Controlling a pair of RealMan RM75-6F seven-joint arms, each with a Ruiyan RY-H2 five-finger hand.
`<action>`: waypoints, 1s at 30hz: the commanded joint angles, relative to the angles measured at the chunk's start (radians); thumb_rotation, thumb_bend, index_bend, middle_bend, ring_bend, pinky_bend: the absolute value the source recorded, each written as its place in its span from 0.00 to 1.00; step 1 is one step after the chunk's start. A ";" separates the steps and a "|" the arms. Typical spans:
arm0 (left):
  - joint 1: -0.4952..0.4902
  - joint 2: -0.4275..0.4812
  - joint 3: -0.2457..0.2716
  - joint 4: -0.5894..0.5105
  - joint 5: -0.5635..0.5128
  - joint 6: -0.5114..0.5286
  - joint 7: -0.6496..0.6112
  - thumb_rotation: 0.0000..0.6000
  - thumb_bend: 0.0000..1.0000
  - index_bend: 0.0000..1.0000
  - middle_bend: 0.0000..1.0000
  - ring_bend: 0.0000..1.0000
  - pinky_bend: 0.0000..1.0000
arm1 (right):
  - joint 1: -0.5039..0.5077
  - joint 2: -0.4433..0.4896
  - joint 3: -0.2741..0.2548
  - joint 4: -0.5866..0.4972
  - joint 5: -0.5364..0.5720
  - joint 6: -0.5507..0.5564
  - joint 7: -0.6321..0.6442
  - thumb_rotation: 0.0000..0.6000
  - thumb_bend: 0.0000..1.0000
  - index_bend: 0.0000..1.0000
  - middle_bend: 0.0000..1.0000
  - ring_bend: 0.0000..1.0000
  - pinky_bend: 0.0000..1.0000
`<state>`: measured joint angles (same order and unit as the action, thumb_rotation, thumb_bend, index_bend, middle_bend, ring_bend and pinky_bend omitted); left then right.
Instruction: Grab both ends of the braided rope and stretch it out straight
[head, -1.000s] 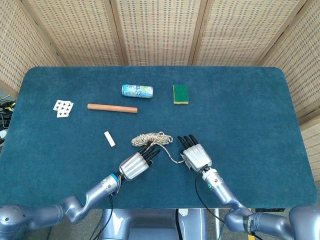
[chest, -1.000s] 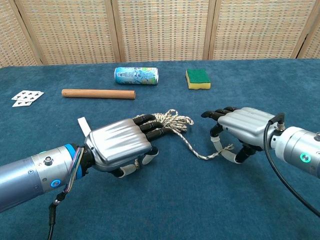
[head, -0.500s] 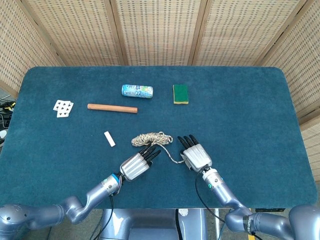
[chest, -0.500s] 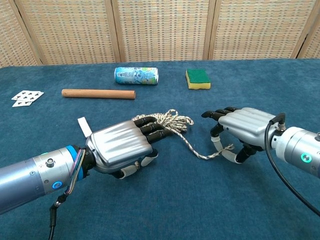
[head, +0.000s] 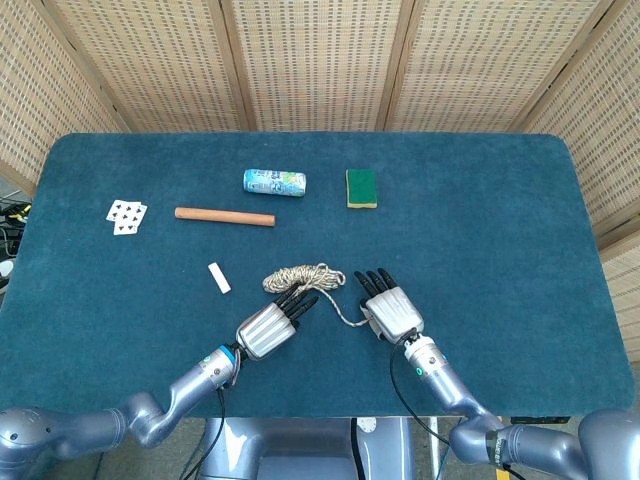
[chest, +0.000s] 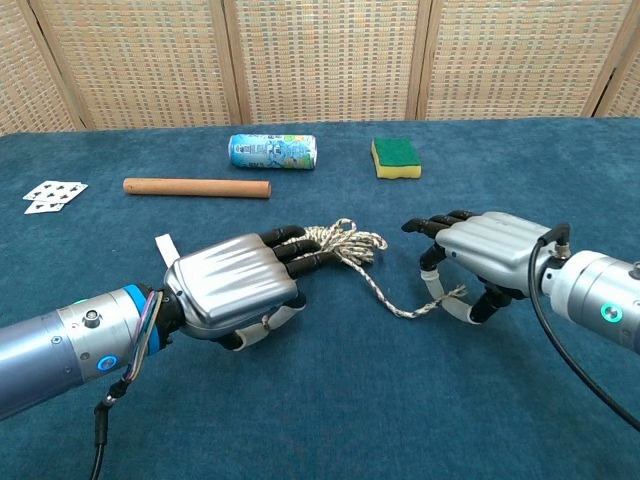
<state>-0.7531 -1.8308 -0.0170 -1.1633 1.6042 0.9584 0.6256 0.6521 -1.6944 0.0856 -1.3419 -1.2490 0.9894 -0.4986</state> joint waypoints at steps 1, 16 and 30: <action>0.007 0.026 0.000 -0.011 -0.003 0.016 -0.012 1.00 0.42 0.65 0.00 0.00 0.00 | 0.000 0.003 0.001 -0.001 -0.001 0.004 -0.005 1.00 0.50 0.65 0.00 0.00 0.00; 0.122 0.251 0.026 0.029 -0.034 0.160 -0.239 1.00 0.42 0.67 0.00 0.00 0.00 | -0.016 0.083 0.051 0.009 0.051 0.068 -0.097 1.00 0.50 0.66 0.00 0.00 0.00; 0.199 0.271 0.062 0.260 -0.027 0.217 -0.478 1.00 0.42 0.67 0.00 0.00 0.00 | -0.065 0.173 0.043 0.011 0.105 0.115 -0.162 1.00 0.50 0.66 0.00 0.00 0.00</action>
<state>-0.5625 -1.5560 0.0417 -0.9148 1.5765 1.1694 0.1608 0.5889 -1.5222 0.1309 -1.3332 -1.1449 1.1028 -0.6584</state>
